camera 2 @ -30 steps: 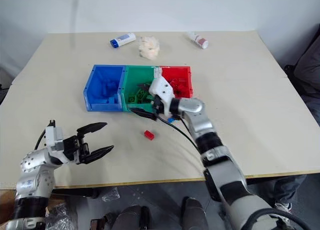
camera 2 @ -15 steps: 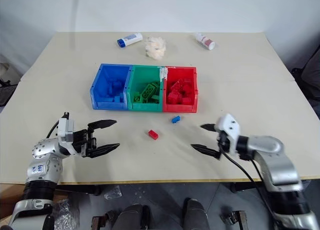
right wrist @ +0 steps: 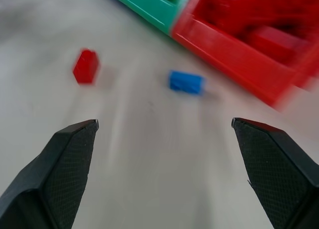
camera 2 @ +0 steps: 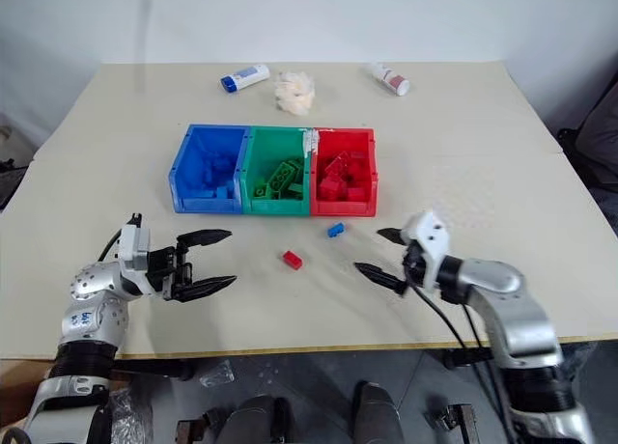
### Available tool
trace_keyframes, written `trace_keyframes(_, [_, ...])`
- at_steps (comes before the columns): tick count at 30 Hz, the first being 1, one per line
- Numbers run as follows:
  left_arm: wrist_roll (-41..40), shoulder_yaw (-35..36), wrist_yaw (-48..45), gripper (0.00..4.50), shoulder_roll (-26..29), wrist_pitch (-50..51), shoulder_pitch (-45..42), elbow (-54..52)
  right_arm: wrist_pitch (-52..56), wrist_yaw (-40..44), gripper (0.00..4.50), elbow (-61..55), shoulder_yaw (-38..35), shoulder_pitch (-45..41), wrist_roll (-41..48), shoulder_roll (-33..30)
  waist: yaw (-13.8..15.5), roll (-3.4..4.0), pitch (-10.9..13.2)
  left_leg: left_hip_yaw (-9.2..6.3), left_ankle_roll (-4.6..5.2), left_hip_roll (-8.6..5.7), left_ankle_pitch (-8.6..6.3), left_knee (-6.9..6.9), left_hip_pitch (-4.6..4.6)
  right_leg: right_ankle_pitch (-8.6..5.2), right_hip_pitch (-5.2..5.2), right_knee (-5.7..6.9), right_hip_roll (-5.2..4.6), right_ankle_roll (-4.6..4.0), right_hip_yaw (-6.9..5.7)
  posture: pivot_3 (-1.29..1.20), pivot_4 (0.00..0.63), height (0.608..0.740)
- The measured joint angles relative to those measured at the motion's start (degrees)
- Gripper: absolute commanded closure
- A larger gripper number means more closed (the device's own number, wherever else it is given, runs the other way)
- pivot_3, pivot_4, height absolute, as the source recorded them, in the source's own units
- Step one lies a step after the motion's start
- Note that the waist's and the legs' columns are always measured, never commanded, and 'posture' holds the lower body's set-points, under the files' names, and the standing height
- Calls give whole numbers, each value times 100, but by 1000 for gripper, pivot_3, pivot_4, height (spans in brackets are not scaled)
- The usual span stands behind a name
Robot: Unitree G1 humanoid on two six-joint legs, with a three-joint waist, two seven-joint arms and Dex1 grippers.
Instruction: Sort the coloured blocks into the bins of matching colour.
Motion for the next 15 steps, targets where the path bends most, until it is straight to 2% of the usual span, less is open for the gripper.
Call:
trace_keyframes(7, [-46,128,306,0,43,86,668,-718,-650,-211,17,1514,461,-822,-377,873,-2,0,0,-2,0,0,0,4,0,0,1,5,-1,0,0,0,150,740])
trace_keyframes(11, [-92,289,436,0,101,143,961,-928,-1064,-250,17,2212,537,-1098,-586,1064,-9,0,0,-3,0,1,0,2,1,0,0,5,0,0,0,0,150,740])
trace_keyframes(14, [-126,321,494,0,106,158,1121,-1122,-1320,-314,622,2655,557,-1359,-739,1177,-19,1,0,-2,0,2,0,4,4,0,1,11,0,0,1,0,150,740])
trace_keyframes(15, [-130,326,500,0,109,162,1135,-1134,-1382,-329,953,2756,556,-1414,-761,1188,-18,1,0,-2,0,2,0,4,4,0,1,10,0,0,1,0,150,740])
